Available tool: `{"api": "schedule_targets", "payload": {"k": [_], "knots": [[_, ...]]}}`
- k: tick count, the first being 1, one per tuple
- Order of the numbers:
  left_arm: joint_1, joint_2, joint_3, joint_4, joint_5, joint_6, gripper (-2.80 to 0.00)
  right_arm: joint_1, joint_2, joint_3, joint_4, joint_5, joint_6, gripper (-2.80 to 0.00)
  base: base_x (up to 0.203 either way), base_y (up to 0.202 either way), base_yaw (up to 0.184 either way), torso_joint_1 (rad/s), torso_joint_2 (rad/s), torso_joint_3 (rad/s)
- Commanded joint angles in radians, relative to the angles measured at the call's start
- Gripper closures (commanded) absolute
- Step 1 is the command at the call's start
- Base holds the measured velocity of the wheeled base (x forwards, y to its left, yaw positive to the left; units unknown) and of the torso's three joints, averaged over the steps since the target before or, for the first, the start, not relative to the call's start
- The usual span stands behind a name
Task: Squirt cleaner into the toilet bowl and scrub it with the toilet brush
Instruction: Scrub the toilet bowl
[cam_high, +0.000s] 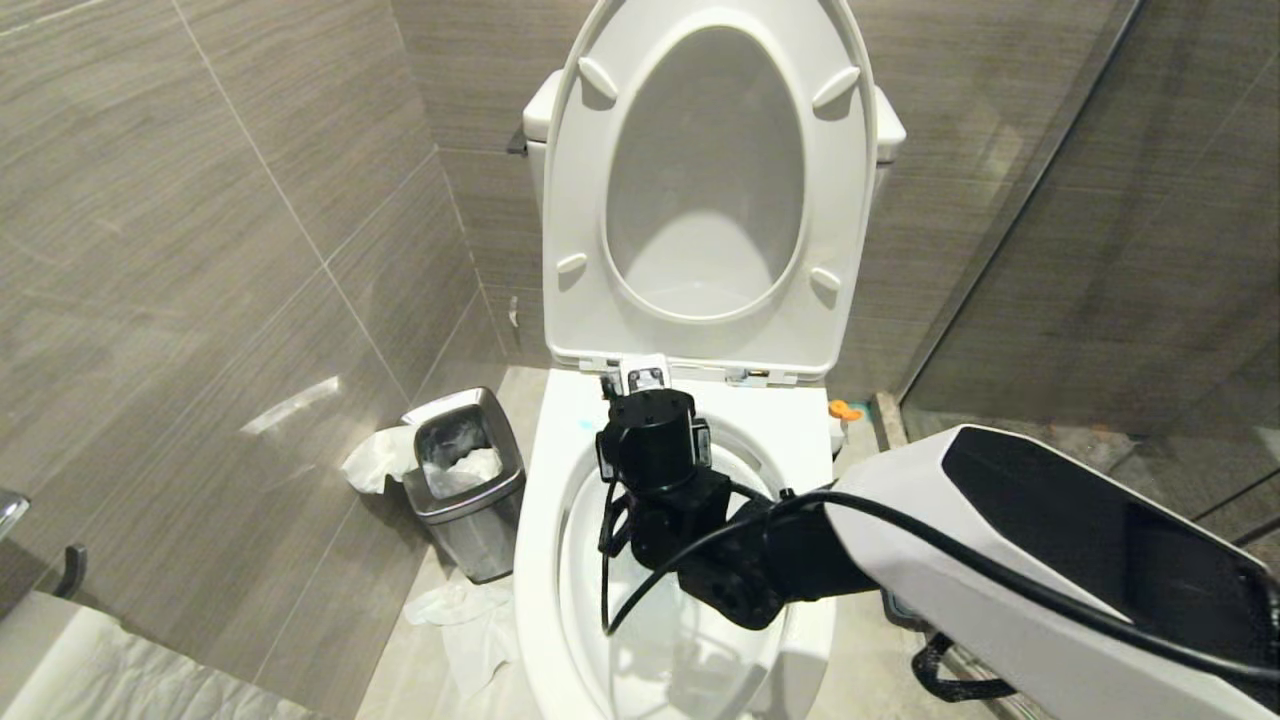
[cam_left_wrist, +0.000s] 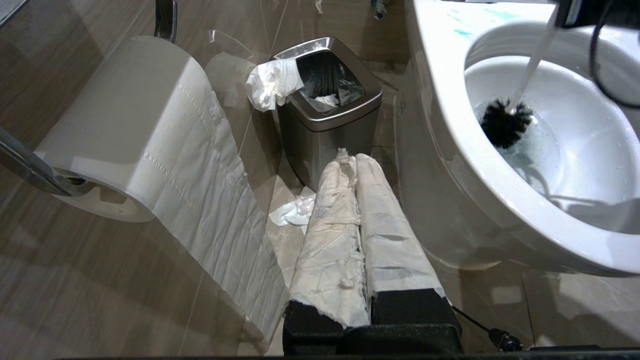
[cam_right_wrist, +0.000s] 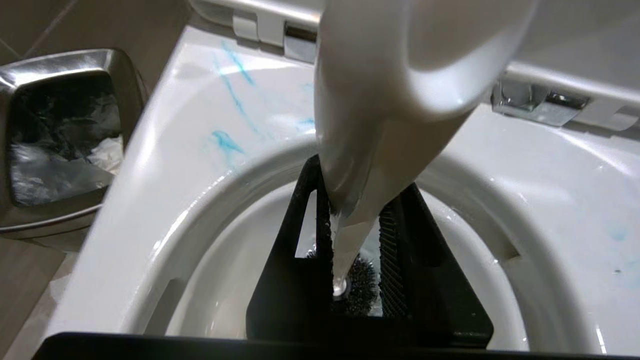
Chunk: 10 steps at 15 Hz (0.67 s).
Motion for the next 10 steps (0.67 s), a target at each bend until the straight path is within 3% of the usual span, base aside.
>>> {"api": "schedule_targets", "payload": {"k": [1, 6, 10], "knots": [[0.0, 0.001, 0.002, 0.0, 0.0, 0.0, 0.0, -0.001, 0.078, -0.019, -0.003, -0.01, 0.015, 0.0, 0.0, 0.0, 0.0, 0.0, 0.0, 0.0], [0.0, 0.001, 0.002, 0.0, 0.0, 0.0, 0.0, 0.004, -0.068, 0.056, 0.0, -0.01, 0.014, 0.0, 0.0, 0.0, 0.0, 0.0, 0.0, 0.0], [0.0, 0.0, 0.002, 0.0, 0.0, 0.0, 0.0, 0.042, -0.335, 0.225, 0.003, -0.012, -0.009, 0.0, 0.0, 0.0, 0.0, 0.0, 0.0, 0.0]]}}
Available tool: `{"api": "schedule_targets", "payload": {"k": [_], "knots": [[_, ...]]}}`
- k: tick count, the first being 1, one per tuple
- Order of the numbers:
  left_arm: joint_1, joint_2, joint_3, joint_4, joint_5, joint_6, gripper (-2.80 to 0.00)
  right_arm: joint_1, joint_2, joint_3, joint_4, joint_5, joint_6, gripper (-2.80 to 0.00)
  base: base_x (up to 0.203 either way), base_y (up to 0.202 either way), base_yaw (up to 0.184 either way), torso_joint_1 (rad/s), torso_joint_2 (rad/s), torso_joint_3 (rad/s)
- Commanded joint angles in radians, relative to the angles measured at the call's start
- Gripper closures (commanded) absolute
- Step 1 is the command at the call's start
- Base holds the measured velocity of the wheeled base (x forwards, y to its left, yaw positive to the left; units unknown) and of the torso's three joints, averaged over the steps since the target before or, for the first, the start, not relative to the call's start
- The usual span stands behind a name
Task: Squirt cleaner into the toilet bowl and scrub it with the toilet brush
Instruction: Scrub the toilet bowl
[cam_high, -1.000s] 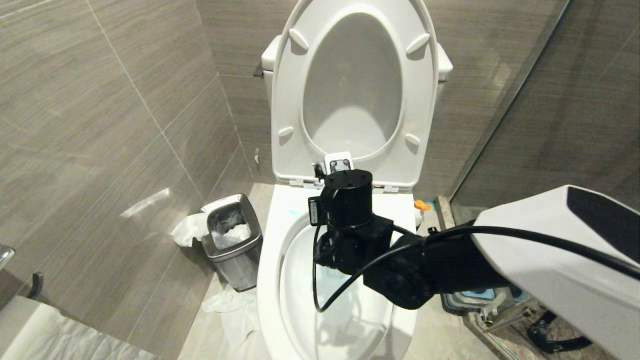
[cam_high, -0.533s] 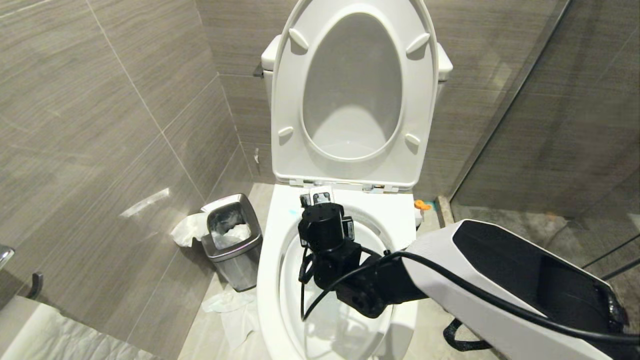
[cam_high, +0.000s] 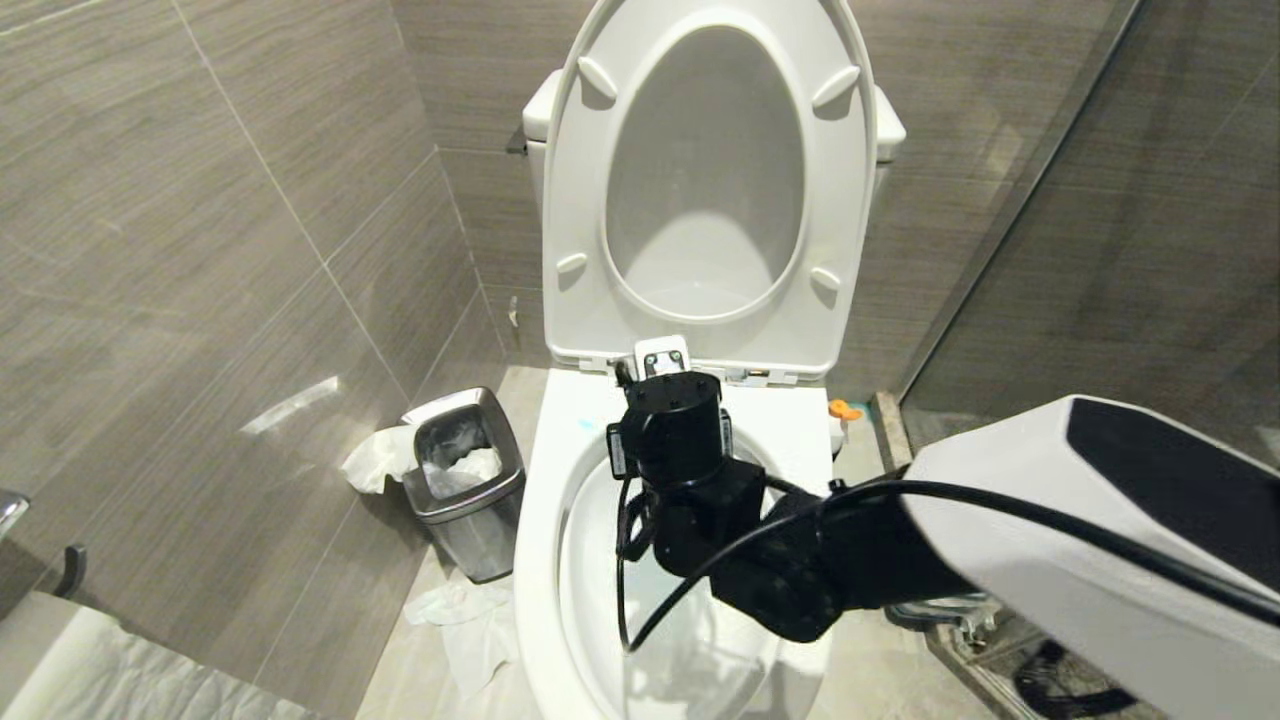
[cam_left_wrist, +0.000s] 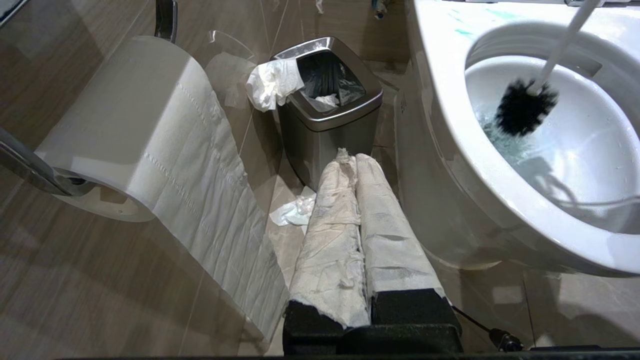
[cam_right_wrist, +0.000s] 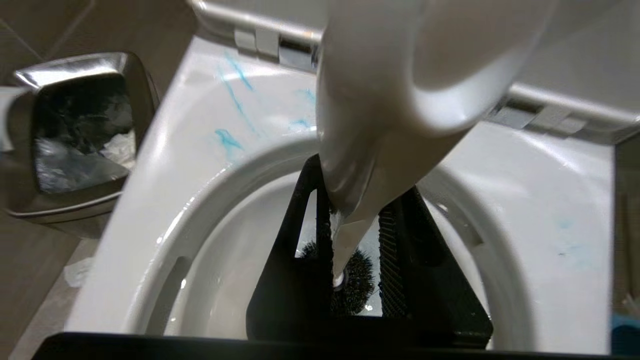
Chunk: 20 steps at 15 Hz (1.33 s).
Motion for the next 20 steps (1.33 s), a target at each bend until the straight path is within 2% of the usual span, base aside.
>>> {"api": "schedule_targets", "payload": {"k": [1, 3, 5, 8, 10, 15, 20], "knots": [[0.0, 0.0, 0.002, 0.0, 0.0, 0.0, 0.0, 0.019, -0.222, 0.089, -0.002, -0.005, -0.018, 0.0, 0.0, 0.0, 0.0, 0.0, 0.0, 0.0], [0.0, 0.0, 0.002, 0.0, 0.0, 0.0, 0.0, 0.027, -0.34, 0.121, 0.025, -0.005, -0.038, 0.0, 0.0, 0.0, 0.0, 0.0, 0.0, 0.0], [0.0, 0.0, 0.002, 0.0, 0.0, 0.0, 0.0, 0.03, -0.442, 0.118, 0.11, -0.005, -0.047, 0.0, 0.0, 0.0, 0.0, 0.0, 0.0, 0.0], [0.0, 0.001, 0.002, 0.0, 0.0, 0.0, 0.0, 0.035, -0.516, 0.04, 0.218, -0.005, -0.05, 0.0, 0.0, 0.0, 0.0, 0.0, 0.0, 0.0], [0.0, 0.0, 0.002, 0.0, 0.0, 0.0, 0.0, 0.045, -0.535, -0.011, 0.29, -0.005, -0.05, 0.0, 0.0, 0.0, 0.0, 0.0, 0.0, 0.0], [0.0, 0.0, 0.002, 0.0, 0.0, 0.0, 0.0, 0.08, -0.571, -0.034, 0.446, -0.005, -0.049, 0.0, 0.0, 0.0, 0.0, 0.0, 0.0, 0.0], [0.0, 0.001, 0.002, 0.0, 0.0, 0.0, 0.0, 0.081, -0.525, -0.214, 0.606, -0.004, -0.046, 0.0, 0.0, 0.0, 0.0, 0.0, 0.0, 0.0]]}}
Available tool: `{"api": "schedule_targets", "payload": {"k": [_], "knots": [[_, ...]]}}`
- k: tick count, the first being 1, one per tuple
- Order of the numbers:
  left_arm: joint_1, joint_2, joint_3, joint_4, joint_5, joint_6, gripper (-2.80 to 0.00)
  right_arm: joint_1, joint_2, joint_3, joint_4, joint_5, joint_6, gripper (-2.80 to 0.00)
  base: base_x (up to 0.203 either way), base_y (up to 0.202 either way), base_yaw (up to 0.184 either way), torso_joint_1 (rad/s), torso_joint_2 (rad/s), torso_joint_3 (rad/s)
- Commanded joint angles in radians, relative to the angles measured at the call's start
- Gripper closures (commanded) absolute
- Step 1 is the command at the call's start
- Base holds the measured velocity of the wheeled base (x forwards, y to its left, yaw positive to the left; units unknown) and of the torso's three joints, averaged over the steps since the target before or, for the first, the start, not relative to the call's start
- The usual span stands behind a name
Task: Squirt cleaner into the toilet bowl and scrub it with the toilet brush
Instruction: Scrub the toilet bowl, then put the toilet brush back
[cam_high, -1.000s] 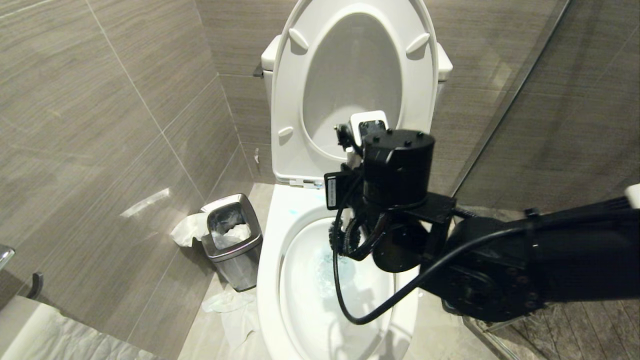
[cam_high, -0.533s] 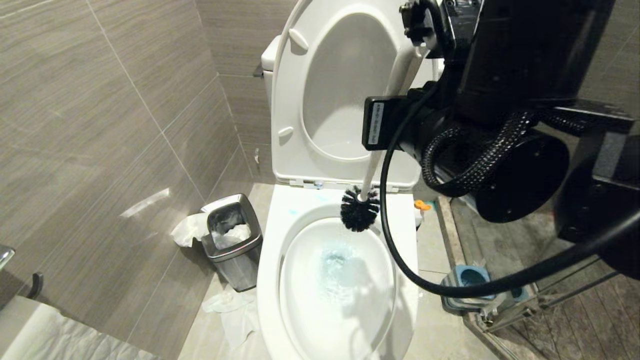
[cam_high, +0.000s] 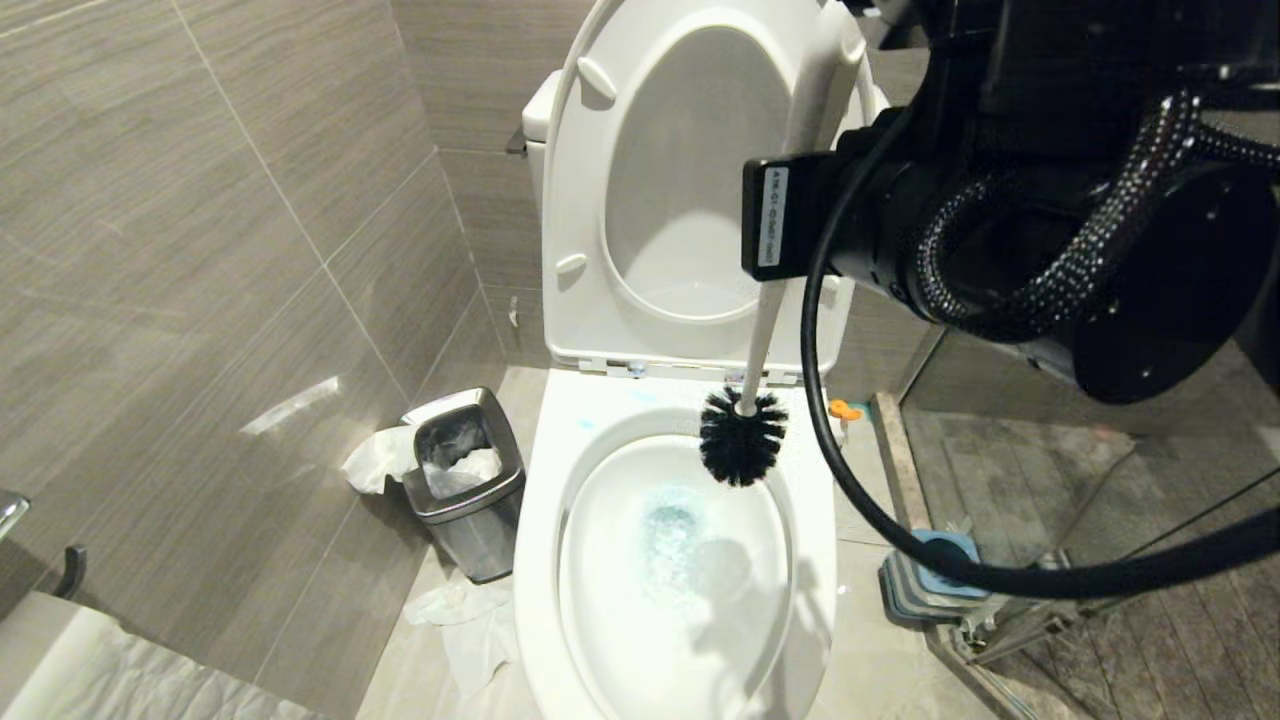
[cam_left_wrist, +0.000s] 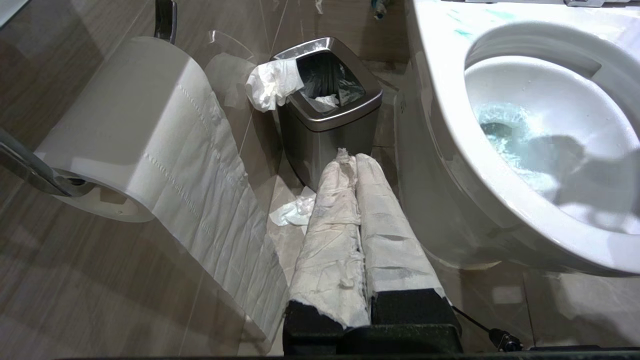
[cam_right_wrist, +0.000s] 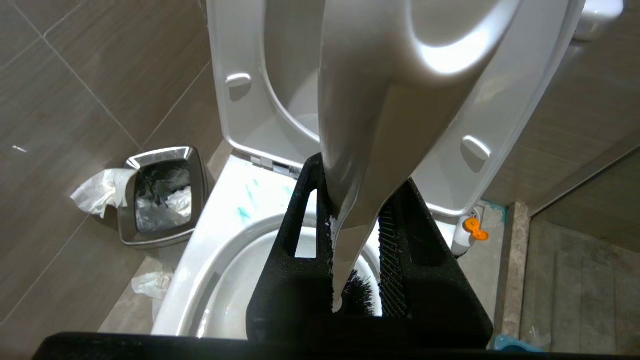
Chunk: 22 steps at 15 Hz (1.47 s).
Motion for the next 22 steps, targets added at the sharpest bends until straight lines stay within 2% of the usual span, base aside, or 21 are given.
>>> {"api": "schedule_targets", "payload": {"k": [1, 2, 4, 5, 10, 16, 20, 22], "knots": [[0.0, 0.0, 0.002, 0.0, 0.0, 0.0, 0.0, 0.002, 0.05, -0.095, 0.049, -0.005, 0.002, 0.0, 0.0, 0.0, 0.0, 0.0, 0.0, 0.0], [0.0, 0.0, 0.002, 0.0, 0.0, 0.0, 0.0, 0.009, 0.06, -0.087, 0.054, -0.007, 0.01, 0.0, 0.0, 0.0, 0.0, 0.0, 0.0, 0.0], [0.0, 0.001, 0.002, 0.0, 0.0, 0.0, 0.0, 0.019, 0.107, -0.015, 0.053, -0.022, 0.081, 0.0, 0.0, 0.0, 0.0, 0.0, 0.0, 0.0], [0.0, 0.001, 0.002, 0.0, 0.0, 0.0, 0.0, 0.022, 0.134, -0.02, 0.052, -0.033, 0.104, 0.0, 0.0, 0.0, 0.0, 0.0, 0.0, 0.0], [0.0, 0.0, 0.003, 0.0, 0.0, 0.0, 0.0, 0.031, 0.146, -0.25, 0.116, -0.041, 0.034, 0.0, 0.0, 0.0, 0.0, 0.0, 0.0, 0.0], [0.0, 0.0, 0.002, 0.0, 0.0, 0.0, 0.0, 0.031, 0.188, -0.068, 0.11, -0.055, 0.17, 0.0, 0.0, 0.0, 0.0, 0.0, 0.0, 0.0], [0.0, 0.0, 0.002, 0.0, 0.0, 0.0, 0.0, 0.042, 0.186, -0.248, 0.128, -0.062, 0.124, 0.0, 0.0, 0.0, 0.0, 0.0, 0.0, 0.0], [0.0, 0.0, 0.002, 0.0, 0.0, 0.0, 0.0, 0.045, 0.189, -0.233, 0.133, -0.066, 0.118, 0.0, 0.0, 0.0, 0.0, 0.0, 0.0, 0.0]]}}
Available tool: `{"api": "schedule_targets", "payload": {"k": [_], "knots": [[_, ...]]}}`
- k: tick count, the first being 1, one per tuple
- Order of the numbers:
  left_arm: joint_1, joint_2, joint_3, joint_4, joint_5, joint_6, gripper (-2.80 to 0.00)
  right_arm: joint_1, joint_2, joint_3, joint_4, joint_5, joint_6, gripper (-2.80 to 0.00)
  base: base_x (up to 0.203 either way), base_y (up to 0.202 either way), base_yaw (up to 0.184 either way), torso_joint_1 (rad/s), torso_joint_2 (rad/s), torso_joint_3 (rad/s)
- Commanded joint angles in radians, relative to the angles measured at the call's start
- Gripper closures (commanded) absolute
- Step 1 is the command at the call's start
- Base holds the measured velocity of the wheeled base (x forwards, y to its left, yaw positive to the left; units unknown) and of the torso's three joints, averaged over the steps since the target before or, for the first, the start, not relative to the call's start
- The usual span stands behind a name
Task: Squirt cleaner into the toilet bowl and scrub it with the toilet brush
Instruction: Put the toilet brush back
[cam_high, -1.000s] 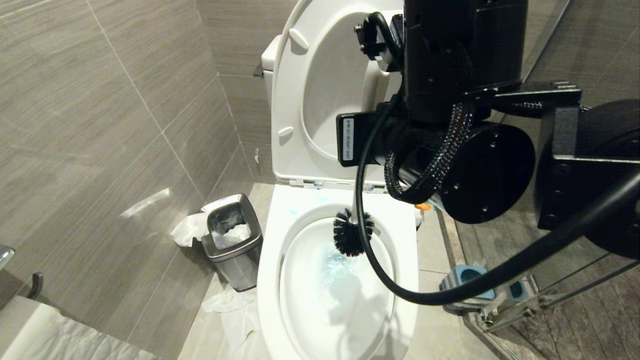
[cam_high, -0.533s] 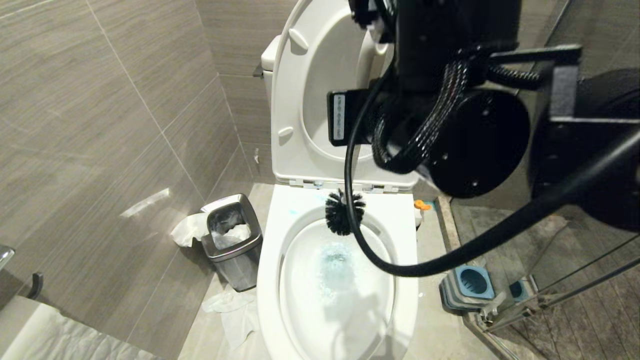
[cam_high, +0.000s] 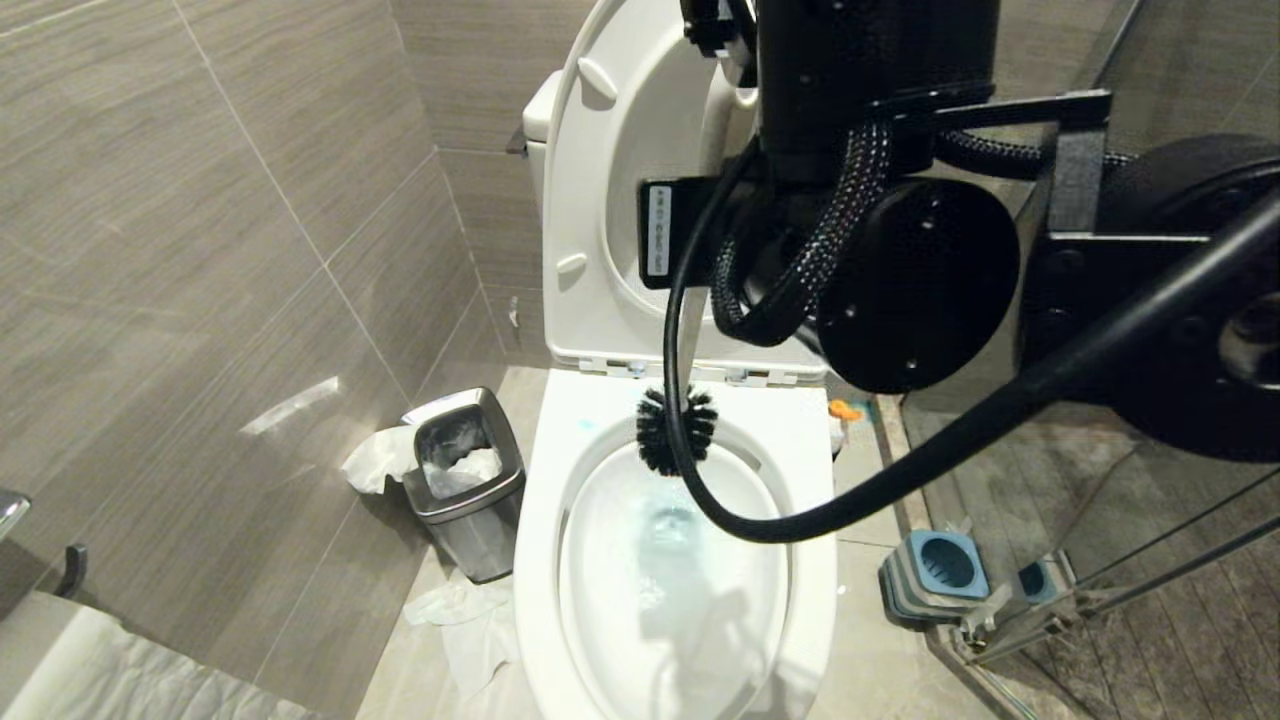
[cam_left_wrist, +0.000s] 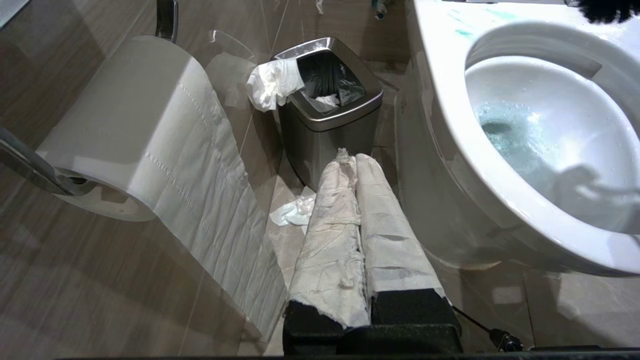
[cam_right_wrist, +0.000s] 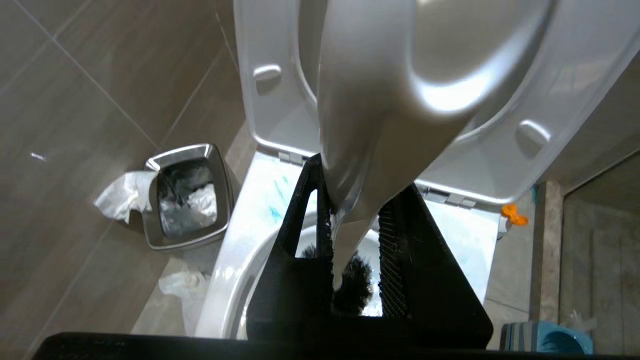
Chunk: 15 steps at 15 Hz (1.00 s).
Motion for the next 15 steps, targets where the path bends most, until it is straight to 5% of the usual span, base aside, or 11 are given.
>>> {"api": "schedule_targets", "payload": {"k": [1, 4, 10, 15], "knots": [[0.0, 0.001, 0.002, 0.0, 0.0, 0.0, 0.0, 0.003, 0.01, 0.062, -0.002, -0.005, 0.017, 0.0, 0.0, 0.0, 0.0, 0.0, 0.0, 0.0], [0.0, 0.001, 0.002, 0.0, 0.0, 0.0, 0.0, 0.003, 0.052, 0.213, -0.051, -0.022, 0.114, 0.0, 0.0, 0.0, 0.0, 0.0, 0.0, 0.0], [0.0, 0.0, 0.002, 0.0, 0.0, 0.0, 0.0, 0.028, -0.07, 0.174, -0.053, -0.031, 0.054, 0.0, 0.0, 0.0, 0.0, 0.0, 0.0, 0.0], [0.0, 0.0, 0.002, 0.0, 0.0, 0.0, 0.0, 0.057, -0.135, 0.171, 0.071, -0.031, 0.046, 0.0, 0.0, 0.0, 0.0, 0.0, 0.0, 0.0]]}}
